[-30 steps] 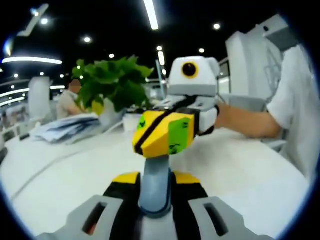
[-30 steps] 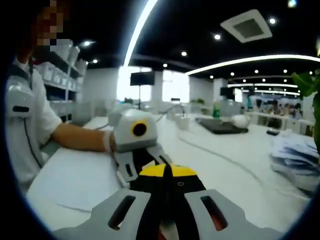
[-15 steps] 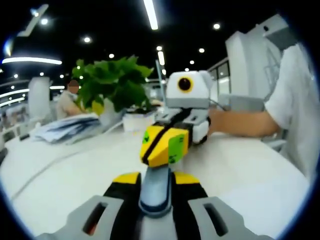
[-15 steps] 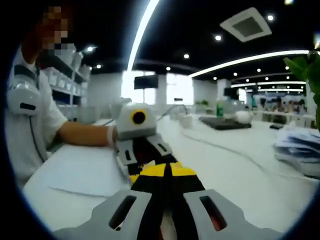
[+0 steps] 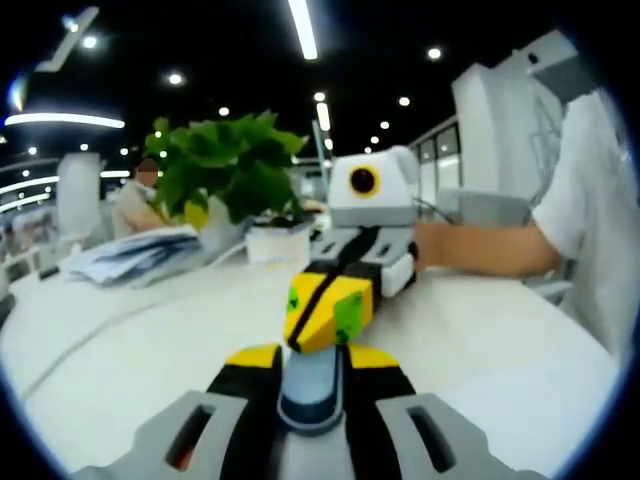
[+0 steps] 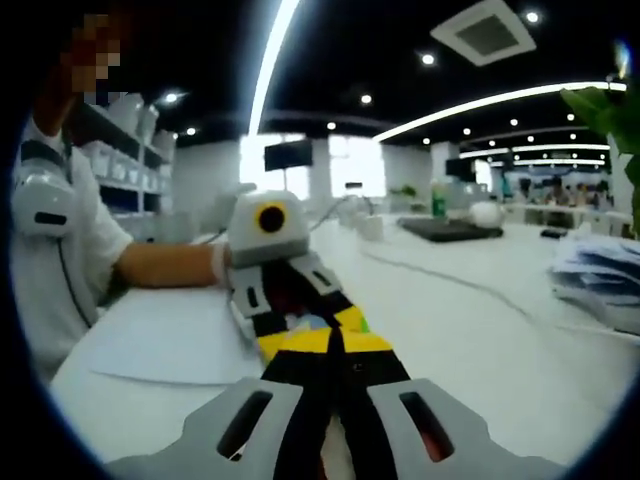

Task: Pick up the paper insert the paper into the punch align the paper edges press the punch to punch holes

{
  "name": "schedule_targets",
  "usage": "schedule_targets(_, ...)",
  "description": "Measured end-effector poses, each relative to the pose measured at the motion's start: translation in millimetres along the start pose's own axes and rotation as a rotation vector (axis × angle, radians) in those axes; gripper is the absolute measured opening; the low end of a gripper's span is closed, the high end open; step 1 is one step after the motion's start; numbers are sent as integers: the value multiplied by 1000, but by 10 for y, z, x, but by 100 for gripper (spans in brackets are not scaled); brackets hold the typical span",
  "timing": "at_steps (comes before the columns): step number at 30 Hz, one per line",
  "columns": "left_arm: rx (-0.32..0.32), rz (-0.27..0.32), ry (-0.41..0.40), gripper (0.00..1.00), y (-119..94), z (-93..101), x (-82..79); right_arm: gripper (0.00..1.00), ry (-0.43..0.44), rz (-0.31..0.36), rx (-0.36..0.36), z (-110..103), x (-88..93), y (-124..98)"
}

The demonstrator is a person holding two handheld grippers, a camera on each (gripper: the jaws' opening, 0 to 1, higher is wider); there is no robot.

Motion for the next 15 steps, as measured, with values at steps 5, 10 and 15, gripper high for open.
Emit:
schedule_targets(5, -1, 0, -1, 26, -3, -2, 2, 3, -26, 77, -7, -19, -68, -2)
schedule_targets(10, -1, 2, 1, 26, -9, -7, 0, 4, -33, 170, -27, -57, -168, 16)
schedule_targets(15, -1, 2, 2, 26, -13, 14, -2, 5, -37, 218, -33, -118, -236, 81)
Point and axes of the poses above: the point that each gripper's makers call its tool centre point, and the gripper's own axes: y roughly forward along the fingers, z roughly to its right, x roughly out of its underside, the point moved 8 cm from there along -y, roughly backward along the fingers, and after that the axes turned 4 degrees about -x, right-handed, at the moved point
